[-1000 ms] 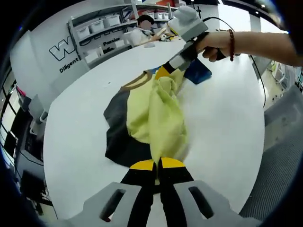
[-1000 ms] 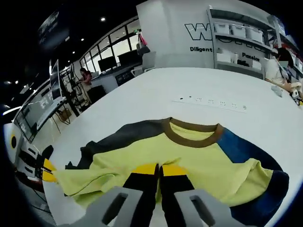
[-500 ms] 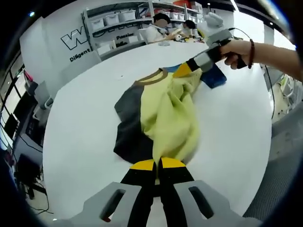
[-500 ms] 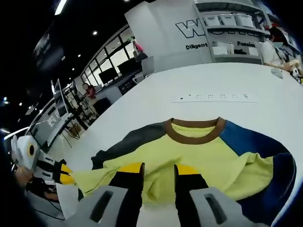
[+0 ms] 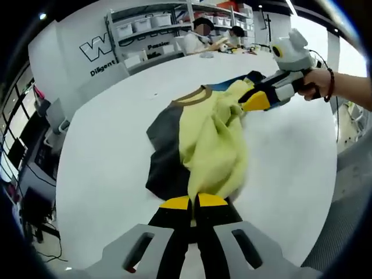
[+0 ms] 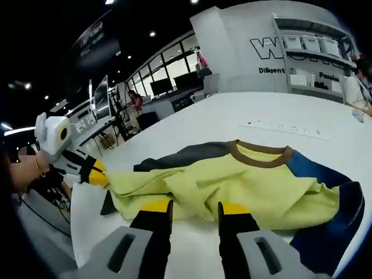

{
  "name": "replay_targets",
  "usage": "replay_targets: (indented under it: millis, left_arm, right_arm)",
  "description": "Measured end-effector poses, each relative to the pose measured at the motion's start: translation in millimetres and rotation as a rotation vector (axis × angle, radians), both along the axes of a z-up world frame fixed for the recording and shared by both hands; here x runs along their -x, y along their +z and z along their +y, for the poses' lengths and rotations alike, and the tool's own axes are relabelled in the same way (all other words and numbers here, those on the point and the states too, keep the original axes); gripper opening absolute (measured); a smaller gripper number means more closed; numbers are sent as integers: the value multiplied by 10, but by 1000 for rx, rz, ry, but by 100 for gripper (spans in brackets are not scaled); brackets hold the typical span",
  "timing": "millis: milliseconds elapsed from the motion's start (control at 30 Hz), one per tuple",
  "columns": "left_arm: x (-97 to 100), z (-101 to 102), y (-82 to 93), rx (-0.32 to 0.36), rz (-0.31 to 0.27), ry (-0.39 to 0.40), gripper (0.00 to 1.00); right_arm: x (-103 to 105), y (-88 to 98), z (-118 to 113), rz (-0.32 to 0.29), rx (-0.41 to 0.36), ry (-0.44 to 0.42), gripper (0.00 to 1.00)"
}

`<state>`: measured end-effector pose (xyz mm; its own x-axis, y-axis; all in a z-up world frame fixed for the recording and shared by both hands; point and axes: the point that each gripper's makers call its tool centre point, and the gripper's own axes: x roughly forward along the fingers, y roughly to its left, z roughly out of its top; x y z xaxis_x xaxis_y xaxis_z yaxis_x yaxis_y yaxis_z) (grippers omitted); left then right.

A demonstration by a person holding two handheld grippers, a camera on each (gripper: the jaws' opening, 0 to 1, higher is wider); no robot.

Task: Fold the garment on the visible template until the final outline fits inside the template.

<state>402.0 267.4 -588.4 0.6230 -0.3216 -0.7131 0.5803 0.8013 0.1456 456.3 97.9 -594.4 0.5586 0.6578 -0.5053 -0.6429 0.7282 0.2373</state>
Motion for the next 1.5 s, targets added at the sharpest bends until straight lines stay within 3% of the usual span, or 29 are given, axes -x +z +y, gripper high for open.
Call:
replay_targets:
  millis: [333, 667, 767, 900, 933, 1033, 1167, 1433, 1500]
  left_arm:
    - [-10, 5, 62, 28, -7, 20, 3]
    - [17, 25, 142, 21, -26, -1, 3]
    - [29, 19, 226, 23, -42, -22, 3]
    - [39, 4, 325, 29, -61, -33, 3]
    - [50, -10, 352, 31, -67, -38, 3]
    - [112, -74, 416, 33, -75, -69, 3]
    - [250, -156, 476, 28, -72, -123, 4]
    - [618, -285, 546, 41, -45, -204, 4]
    - [673, -310, 548, 30, -60, -211, 4]
  right_arm:
    - [-46, -135, -5, -47, 73, 38, 0]
    - [134, 114, -119, -91, 108, 97, 0]
    - [277, 238, -225, -108, 144, 126, 0]
    - [440, 365, -293, -86, 153, 138, 0]
    - [525, 334, -360, -55, 207, 157, 0]
    - [634, 358, -443, -94, 298, 195, 0]
    - [839, 424, -492, -56, 255, 189, 0]
    - [1199, 583, -751, -60, 320, 231, 0]
    - [1278, 628, -796, -64, 330, 233, 0]
